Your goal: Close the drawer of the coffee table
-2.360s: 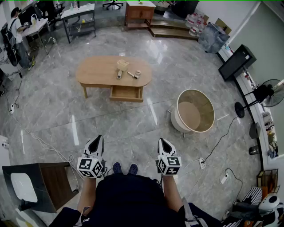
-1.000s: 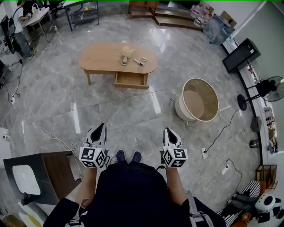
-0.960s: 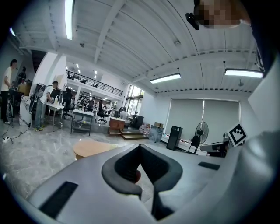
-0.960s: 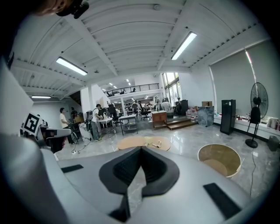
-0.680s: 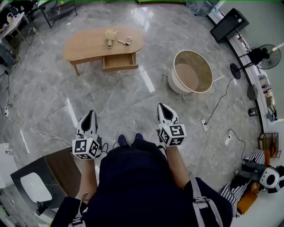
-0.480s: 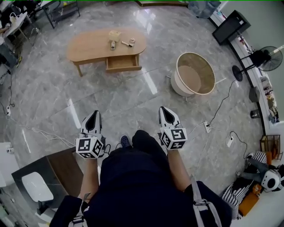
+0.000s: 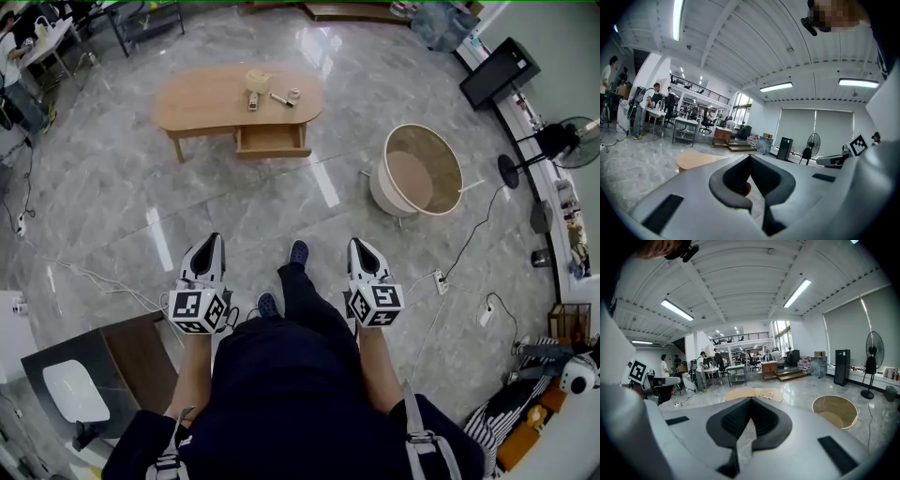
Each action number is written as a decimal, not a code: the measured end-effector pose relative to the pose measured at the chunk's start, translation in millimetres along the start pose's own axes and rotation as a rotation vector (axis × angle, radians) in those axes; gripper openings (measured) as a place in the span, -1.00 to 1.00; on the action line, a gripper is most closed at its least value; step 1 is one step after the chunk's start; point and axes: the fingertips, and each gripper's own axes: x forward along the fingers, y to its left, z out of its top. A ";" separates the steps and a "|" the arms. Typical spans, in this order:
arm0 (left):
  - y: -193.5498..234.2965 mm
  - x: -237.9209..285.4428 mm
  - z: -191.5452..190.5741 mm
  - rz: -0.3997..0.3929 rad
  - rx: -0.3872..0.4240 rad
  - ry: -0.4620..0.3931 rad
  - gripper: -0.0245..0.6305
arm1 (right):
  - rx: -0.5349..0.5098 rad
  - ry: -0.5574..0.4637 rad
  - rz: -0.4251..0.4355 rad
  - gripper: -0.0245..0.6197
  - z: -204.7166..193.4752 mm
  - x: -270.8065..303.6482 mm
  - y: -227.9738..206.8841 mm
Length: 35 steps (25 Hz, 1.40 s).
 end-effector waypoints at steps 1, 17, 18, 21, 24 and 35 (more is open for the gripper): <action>1.3 1.1 1.1 0.008 0.006 -0.006 -0.85 | -0.001 0.002 0.003 -0.84 0.2 3.1 -0.9; 40.9 67.8 7.2 0.084 0.047 0.015 -0.85 | -0.008 0.015 0.038 -0.84 27.9 96.9 -25.4; 42.7 73.6 6.6 0.091 0.051 0.022 -0.85 | -0.008 0.019 0.039 -0.84 29.0 102.7 -27.2; 44.4 89.1 8.2 0.095 0.059 0.031 -0.85 | -0.011 0.023 0.039 -0.84 35.2 115.8 -33.5; 44.7 108.2 10.8 0.083 0.066 0.043 -0.85 | -0.016 0.027 0.046 -0.84 41.1 128.8 -42.3; 46.7 184.0 18.5 0.110 0.086 0.099 -0.85 | -0.017 0.087 0.090 -0.84 54.1 191.5 -81.1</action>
